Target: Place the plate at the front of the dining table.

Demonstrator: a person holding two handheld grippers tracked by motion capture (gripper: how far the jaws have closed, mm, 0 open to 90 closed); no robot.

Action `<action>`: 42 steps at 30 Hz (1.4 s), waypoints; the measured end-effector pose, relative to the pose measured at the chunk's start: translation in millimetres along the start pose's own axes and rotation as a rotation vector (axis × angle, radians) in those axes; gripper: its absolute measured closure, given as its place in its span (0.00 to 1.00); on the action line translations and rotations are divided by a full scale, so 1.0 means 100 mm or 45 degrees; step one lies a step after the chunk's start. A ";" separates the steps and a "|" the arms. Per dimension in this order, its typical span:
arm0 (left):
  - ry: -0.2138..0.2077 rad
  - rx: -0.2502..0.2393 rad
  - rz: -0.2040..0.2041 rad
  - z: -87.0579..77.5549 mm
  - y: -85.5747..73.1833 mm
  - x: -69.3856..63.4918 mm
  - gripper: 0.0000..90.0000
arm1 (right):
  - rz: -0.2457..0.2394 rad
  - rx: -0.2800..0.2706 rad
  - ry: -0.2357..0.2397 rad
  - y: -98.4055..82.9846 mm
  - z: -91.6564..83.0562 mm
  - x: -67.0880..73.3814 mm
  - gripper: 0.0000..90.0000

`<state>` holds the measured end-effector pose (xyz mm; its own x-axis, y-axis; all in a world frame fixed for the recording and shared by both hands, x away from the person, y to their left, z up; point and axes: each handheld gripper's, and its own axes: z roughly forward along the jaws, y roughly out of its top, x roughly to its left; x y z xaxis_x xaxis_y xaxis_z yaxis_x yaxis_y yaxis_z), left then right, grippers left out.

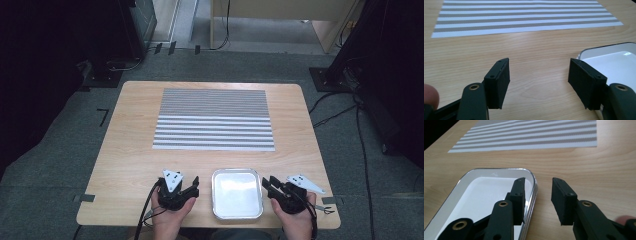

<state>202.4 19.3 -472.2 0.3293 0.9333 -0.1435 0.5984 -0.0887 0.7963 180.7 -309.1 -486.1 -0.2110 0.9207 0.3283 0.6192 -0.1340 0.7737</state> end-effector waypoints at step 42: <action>-0.122 0.063 0.126 0.19 -0.31 -0.52 0.76 | 0.108 0.077 -0.145 -0.16 0.16 0.23 0.99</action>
<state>180.6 -32.8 -501.0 0.4550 0.8820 -0.1231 0.5943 -0.1978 0.7795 178.0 -280.1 -499.3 -0.0708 0.9431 0.3250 0.6761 -0.1942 0.7107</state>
